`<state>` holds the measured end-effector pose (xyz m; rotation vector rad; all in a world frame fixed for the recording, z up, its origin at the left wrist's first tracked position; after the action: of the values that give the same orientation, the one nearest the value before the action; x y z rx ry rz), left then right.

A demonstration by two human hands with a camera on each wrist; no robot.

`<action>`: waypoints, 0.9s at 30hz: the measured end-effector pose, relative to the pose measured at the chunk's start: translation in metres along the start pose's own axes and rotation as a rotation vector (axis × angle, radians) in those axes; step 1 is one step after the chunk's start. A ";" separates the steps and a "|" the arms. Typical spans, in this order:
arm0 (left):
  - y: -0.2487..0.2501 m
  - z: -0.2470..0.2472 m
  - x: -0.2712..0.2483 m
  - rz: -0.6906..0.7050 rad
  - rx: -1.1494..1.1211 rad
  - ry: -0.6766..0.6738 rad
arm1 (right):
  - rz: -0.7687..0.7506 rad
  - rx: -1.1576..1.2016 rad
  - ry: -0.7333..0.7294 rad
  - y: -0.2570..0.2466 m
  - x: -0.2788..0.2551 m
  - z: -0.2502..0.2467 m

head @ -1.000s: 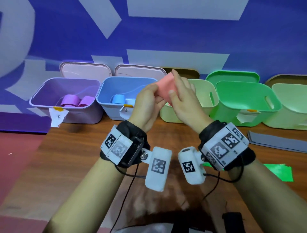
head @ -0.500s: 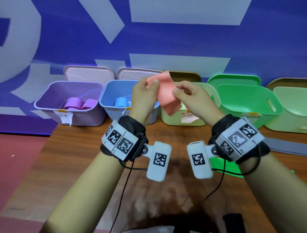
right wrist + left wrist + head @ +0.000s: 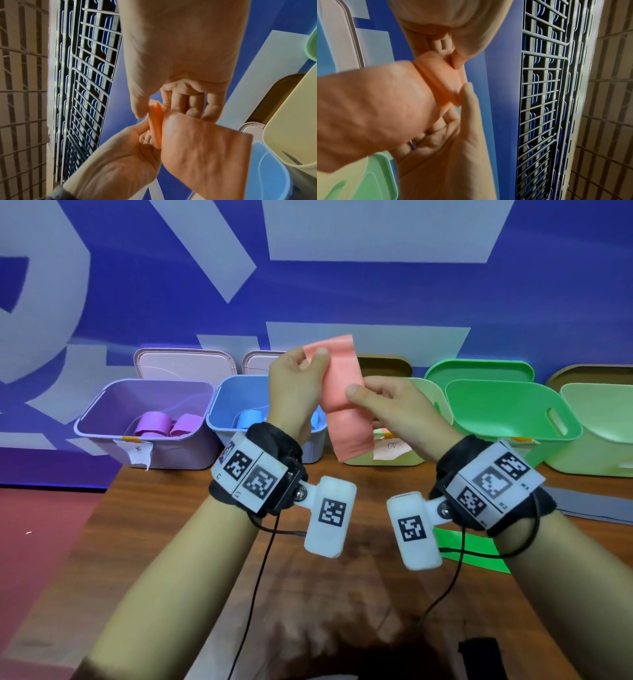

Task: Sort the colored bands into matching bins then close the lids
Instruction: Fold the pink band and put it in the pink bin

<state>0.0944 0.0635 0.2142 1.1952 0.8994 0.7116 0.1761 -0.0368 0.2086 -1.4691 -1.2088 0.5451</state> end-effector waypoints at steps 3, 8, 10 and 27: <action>-0.003 0.001 0.002 -0.053 -0.012 -0.055 | 0.061 0.028 0.026 0.011 -0.001 -0.006; -0.009 0.004 0.004 -0.138 -0.046 -0.119 | 0.140 0.066 0.038 0.025 -0.004 -0.012; -0.011 0.008 0.003 -0.159 -0.049 -0.176 | 0.203 0.148 0.054 0.033 -0.007 -0.011; 0.002 0.044 -0.068 0.469 0.405 -0.484 | 0.397 0.557 0.185 0.035 -0.019 -0.022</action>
<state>0.1008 -0.0147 0.2355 1.8775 0.3586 0.5769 0.2012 -0.0595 0.1779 -1.2372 -0.5504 0.9089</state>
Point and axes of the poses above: each hand's wrist, its own x-axis towards the middle knuckle, its own z-axis out of the palm, y = z × x, the point moved 9 cm from there along x, towards the middle knuckle, and after that the axes turned 15 degrees about -z, right-handed, at the moved point
